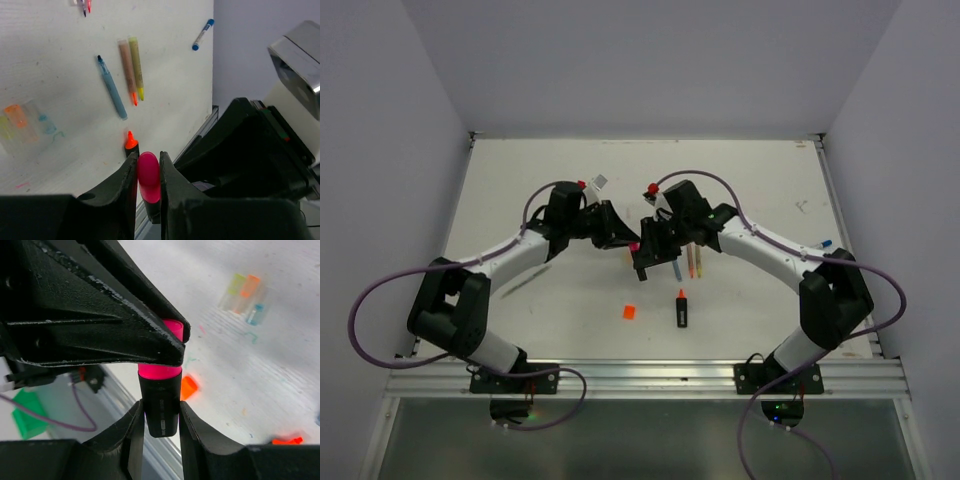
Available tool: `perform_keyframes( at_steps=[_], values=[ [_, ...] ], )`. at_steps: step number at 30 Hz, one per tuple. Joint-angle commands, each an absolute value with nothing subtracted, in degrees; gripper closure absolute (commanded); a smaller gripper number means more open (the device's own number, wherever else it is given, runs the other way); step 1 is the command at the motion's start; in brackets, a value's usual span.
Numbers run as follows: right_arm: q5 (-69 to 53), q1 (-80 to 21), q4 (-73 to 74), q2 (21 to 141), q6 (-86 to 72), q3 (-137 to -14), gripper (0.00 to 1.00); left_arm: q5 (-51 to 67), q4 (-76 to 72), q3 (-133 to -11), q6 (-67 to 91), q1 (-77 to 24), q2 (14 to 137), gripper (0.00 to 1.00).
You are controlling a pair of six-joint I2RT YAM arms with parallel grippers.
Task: Open the pen caps
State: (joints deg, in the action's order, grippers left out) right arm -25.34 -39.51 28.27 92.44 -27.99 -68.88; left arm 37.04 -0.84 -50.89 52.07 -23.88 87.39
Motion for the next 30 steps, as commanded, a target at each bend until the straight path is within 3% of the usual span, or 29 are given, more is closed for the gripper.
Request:
perform_keyframes(
  at_steps=[1, 9, 14, 15, 16, 18, 21, 30],
  values=[
    [-43.8, -37.2, 24.8, 90.4, -31.7, -66.5, 1.00, 36.7, -11.9, -49.0, 51.4, -20.7, 82.8, 1.00],
    [-53.9, -37.4, 22.8, 89.1, -32.3, -62.5, 1.00, 40.5, -20.0, -47.0, 56.8, -17.5, 85.4, 1.00],
    [-41.2, -37.7, 37.2, 90.2, -23.4, -69.1, 1.00, 41.8, -16.6, -47.9, 59.1, -17.1, 88.3, 1.00],
    [-36.9, -37.8, 37.3, 89.6, -22.7, -69.5, 0.98, 42.1, -16.5, -48.0, 59.2, -17.1, 88.2, 1.00],
    [-36.8, -37.7, 37.4, 89.1, -22.7, -70.4, 0.86, 42.1, -16.1, -48.2, 59.0, -17.1, 88.1, 1.00],
    [-31.5, -37.9, 36.0, 88.3, -22.7, -72.0, 0.53, 42.2, -12.9, -48.9, 57.5, -17.1, 88.1, 1.00],
    [-27.3, -37.9, 36.4, 90.0, -22.2, -75.5, 0.39, 42.9, -11.1, -49.2, 57.5, -17.1, 88.3, 1.00],
    [-29.3, -38.4, 35.4, 99.9, -20.3, -82.9, 0.33, 46.7, -14.2, -48.6, 62.3, -17.1, 88.1, 1.00]
  ],
)
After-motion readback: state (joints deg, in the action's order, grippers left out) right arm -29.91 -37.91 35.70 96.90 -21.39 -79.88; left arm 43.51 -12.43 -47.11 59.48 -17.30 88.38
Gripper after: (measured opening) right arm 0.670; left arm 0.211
